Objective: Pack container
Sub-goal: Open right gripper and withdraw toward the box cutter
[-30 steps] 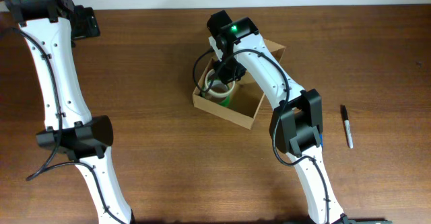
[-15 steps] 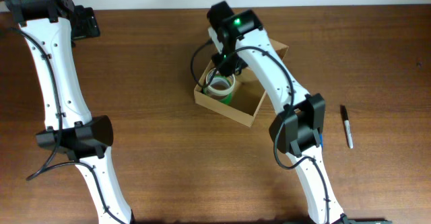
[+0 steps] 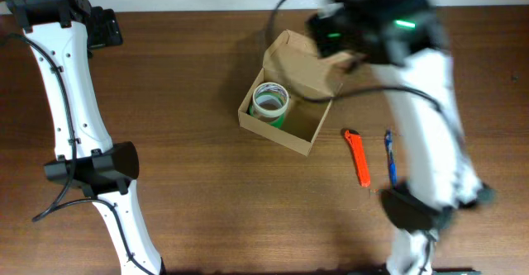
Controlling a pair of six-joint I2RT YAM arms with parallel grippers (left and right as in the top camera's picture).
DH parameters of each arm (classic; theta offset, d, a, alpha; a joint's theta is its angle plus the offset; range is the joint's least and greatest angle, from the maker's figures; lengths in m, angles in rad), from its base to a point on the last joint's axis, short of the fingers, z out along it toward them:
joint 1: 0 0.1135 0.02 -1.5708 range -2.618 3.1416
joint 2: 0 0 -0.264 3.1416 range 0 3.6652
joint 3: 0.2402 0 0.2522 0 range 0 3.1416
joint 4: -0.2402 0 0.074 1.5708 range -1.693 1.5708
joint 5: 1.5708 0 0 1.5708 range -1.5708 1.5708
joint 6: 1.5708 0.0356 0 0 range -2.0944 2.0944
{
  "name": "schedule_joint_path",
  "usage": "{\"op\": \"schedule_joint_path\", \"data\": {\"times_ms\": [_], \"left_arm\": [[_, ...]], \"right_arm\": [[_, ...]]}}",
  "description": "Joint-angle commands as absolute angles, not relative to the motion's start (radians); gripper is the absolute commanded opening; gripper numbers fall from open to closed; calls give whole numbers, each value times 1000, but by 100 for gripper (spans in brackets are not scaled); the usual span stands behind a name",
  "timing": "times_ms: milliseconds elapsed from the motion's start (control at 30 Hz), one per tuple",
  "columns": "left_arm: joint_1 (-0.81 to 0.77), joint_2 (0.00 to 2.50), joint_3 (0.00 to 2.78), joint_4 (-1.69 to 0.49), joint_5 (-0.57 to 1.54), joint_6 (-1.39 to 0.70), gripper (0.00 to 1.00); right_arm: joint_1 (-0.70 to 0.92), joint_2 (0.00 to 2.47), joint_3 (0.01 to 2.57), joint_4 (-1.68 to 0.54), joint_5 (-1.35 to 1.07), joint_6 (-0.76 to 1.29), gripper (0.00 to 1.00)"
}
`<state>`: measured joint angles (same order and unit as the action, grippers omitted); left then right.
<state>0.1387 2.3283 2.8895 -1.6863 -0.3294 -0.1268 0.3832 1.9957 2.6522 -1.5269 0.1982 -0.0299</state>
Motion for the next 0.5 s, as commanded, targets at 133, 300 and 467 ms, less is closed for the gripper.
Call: {"op": "schedule_joint_path", "data": {"times_ms": [133, 300, 467], "left_arm": [[141, 2323, 2893, -1687, -329, -118, 100], [141, 2323, 2893, -1687, -329, -118, 100], [141, 2323, 2893, -1687, -329, -118, 100]], "right_arm": [[81, 1667, 2064, -1426, 162, -18, 40], [-9, 1650, 1744, -1393, 56, -18, 46], [4, 1663, 1448, -1184, -2, -18, 53]]}}
